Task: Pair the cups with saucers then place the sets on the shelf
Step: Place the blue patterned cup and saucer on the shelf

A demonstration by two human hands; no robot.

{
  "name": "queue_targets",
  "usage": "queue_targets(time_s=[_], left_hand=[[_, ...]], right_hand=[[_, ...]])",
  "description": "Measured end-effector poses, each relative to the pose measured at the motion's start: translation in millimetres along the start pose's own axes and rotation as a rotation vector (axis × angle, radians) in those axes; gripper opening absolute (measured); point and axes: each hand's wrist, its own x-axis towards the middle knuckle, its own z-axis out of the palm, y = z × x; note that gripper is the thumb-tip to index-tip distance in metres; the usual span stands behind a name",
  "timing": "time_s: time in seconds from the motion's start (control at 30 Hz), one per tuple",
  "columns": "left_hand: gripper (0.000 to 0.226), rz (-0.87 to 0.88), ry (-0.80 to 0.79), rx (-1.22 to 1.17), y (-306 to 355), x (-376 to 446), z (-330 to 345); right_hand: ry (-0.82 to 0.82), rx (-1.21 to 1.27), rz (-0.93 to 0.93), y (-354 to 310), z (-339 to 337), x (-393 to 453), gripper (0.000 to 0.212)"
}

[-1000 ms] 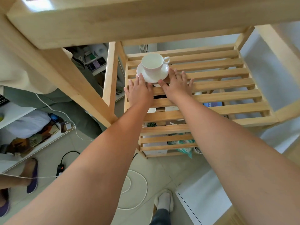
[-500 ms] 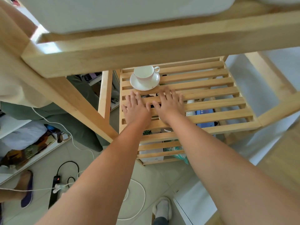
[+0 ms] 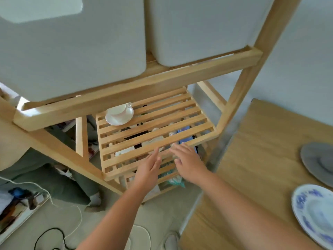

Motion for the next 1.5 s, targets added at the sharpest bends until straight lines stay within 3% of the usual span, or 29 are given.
queue_targets(time_s=[0.17,0.4,0.57,0.67,0.8,1.17,1.5], left_hand=[[0.047,0.121,-0.124,-0.107,49,-21,46],[0.049,0.324,-0.444,0.024,102,-50,141],[0.051,0.158,-0.639,-0.159,134,-58,202],[0.052,0.073,-0.718,-0.208,161,-64,221],[0.054,0.039,-0.772,-0.176,181,-67,239],[0.05,-0.048,-0.705,-0.263,175,-68,232],[0.059,-0.138,-0.554,-0.379,136,-54,178]], right_hand=[[0.358,0.243,0.129,39,-25,-117,0.033],[0.62,0.649,0.599,86,-5,-254,0.032],[0.954,1.066,0.851,108,-12,-293,0.024],[1.056,1.269,0.936,116,-17,-302,0.021],[1.066,1.366,0.959,118,-23,-303,0.025],[1.139,1.345,0.87,131,-29,-293,0.031],[0.891,1.21,0.768,120,-26,-248,0.041]])
